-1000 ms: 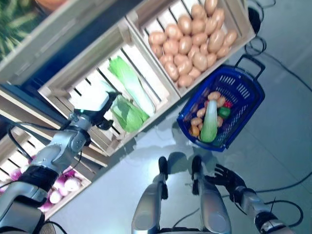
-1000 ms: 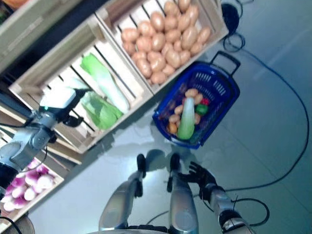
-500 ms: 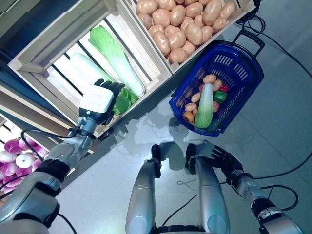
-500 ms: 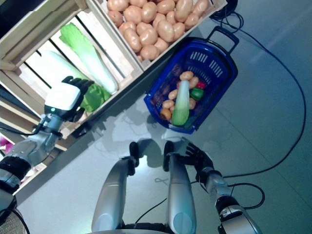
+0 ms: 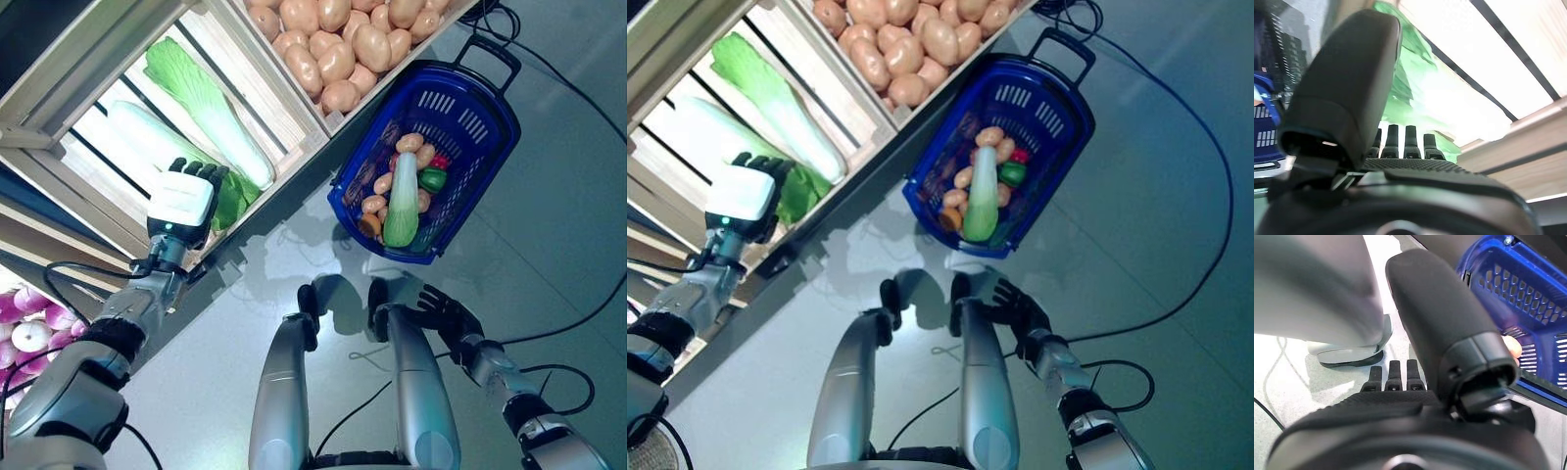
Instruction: Put vegetables into the basket
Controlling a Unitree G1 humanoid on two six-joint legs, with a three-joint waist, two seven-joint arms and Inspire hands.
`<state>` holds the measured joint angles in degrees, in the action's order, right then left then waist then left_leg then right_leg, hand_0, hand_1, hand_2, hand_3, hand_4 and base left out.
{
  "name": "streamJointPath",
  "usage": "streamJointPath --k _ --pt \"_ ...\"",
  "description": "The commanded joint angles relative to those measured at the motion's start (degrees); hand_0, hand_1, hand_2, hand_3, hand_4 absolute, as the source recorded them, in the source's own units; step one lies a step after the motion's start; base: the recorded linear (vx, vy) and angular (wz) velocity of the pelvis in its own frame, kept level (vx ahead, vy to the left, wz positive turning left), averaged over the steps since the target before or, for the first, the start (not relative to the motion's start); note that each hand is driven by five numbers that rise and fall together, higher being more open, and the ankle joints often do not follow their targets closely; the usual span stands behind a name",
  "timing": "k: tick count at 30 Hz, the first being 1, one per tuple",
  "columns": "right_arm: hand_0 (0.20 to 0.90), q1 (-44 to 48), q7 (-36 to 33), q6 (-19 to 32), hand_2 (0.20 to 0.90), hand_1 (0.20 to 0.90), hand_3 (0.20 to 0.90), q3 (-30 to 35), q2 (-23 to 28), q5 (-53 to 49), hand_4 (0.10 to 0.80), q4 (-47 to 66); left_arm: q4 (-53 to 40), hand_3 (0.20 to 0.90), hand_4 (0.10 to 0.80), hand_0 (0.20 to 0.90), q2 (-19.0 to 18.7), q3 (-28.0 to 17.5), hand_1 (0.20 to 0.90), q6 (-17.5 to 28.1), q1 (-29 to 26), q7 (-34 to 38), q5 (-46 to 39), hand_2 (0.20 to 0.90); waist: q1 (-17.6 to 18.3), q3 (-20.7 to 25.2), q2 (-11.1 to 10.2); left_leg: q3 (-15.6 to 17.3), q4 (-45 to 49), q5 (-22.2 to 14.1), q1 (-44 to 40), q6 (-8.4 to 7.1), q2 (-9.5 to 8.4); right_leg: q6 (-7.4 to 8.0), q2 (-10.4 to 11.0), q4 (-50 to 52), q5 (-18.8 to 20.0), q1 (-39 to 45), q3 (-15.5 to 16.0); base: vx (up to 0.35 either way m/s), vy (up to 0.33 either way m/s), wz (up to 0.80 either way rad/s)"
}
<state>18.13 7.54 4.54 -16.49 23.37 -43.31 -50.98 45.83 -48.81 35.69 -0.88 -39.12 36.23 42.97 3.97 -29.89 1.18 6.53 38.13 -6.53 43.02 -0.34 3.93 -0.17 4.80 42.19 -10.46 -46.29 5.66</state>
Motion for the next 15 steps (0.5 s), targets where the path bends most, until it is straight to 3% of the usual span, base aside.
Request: streamJointPath --k 1,8,15 --pt "0.9 -2.8 -0.7 1.2 0.9 0.9 0.9 0.3 3.2 -3.8 0.8 4.9 2.1 0.9 0.8 0.9 -2.0 -4.5 0.9 -4.6 -4.2 5.2 -2.8 0.9 0.7 1.3 0.0 -0.1 -2.7 1.0 1.4 -1.4 -0.15 0.7 0.5 -5.7 3.4 2.3 -0.3 -0.02 0.025 -0.08" --pt "0.9 -1.9 -1.4 1.6 0.9 0.9 0.9 0.1 3.2 -4.2 0.8 5.5 4.0 0.9 0.8 0.9 -2.9 -3.9 0.9 -7.6 -6.9 2.5 1.5 0.9 0.8 0.1 -0.3 -0.1 -4.1 1.6 1.4 -1.69 -0.72 0.81 -0.1 -7.9 4.1 2.4 -0.2 -0.003 0.002 -0.01" --pt "0.9 -3.4 -0.9 2.6 0.9 0.9 0.9 1.2 4.8 -4.4 0.8 5.3 0.2 0.9 0.8 0.9 -7.9 -4.3 0.9 -12.0 -4.9 -0.5 5.4 0.9 0.6 0.1 0.6 0.2 -4.9 1.5 1.6 -1.82 -1.29 1.0 0.4 -9.1 4.4 2.1 0.0 0.018 0.035 0.0"
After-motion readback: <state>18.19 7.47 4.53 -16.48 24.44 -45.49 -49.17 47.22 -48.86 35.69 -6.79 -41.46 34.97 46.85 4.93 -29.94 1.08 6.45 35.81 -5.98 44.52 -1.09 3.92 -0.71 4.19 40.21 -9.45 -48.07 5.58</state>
